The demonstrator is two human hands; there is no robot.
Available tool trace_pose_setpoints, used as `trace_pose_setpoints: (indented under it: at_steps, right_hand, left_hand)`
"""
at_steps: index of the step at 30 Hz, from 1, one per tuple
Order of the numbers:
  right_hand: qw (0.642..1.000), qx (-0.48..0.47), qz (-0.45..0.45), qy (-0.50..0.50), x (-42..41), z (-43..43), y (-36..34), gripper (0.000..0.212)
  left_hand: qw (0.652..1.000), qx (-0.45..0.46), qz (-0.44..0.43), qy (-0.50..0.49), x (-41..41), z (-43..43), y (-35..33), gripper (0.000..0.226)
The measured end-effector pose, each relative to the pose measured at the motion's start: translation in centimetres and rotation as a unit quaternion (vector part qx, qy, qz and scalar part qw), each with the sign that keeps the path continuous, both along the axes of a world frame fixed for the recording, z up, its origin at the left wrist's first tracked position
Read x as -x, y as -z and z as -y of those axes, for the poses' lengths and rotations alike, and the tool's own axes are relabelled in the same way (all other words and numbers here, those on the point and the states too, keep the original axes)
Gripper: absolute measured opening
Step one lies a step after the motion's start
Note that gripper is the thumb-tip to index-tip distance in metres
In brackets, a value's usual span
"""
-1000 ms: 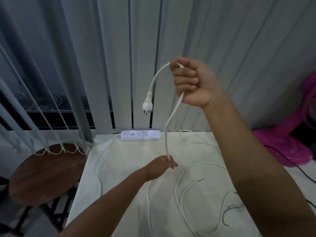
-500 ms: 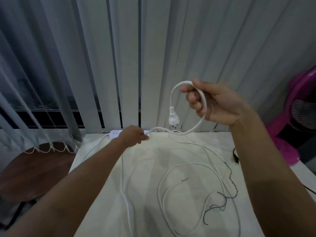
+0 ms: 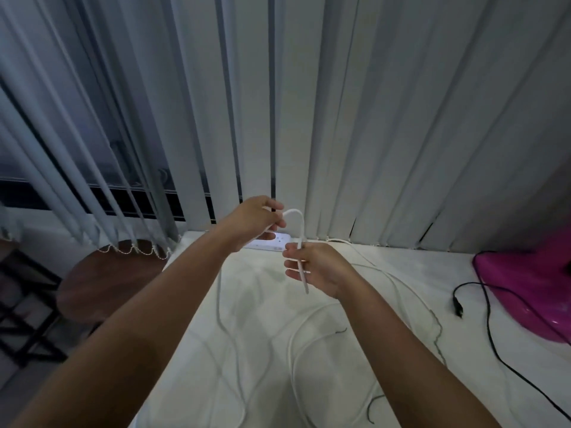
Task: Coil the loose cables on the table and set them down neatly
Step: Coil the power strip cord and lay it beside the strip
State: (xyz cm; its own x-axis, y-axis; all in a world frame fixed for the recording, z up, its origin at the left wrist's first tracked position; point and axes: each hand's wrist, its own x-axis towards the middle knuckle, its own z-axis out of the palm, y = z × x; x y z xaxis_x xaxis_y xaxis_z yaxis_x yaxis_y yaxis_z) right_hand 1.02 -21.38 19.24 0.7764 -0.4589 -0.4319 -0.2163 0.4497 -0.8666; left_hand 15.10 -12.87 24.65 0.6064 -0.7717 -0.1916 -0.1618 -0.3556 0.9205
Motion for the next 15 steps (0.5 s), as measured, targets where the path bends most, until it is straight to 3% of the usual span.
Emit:
trace_pose_setpoints:
  at_steps: [5,9,12,15]
  right_hand:
    - [0.988,-0.136,0.077,0.005,-1.0,0.5,0.9,0.031]
    - [0.947,-0.272,0.166,0.036,-1.3,1.4,0.5,0.02]
    - [0.942,-0.277,0.181,0.062,-1.3,2.5,0.1,0.026]
    - [0.945,-0.267,0.174,0.071,-1.6,2.6,0.3,0.022]
  left_hand:
    - [0.998,-0.001,0.043,-0.051,2.2,-1.5,1.8,0.025]
    - [0.993,-0.021,0.108,-0.05,3.7,-2.6,3.4,0.017]
    - [0.98,-0.024,0.198,0.006,4.5,-4.2,4.8,0.014]
    - [0.946,-0.018,0.324,0.018,4.2,-5.1,5.4,0.031]
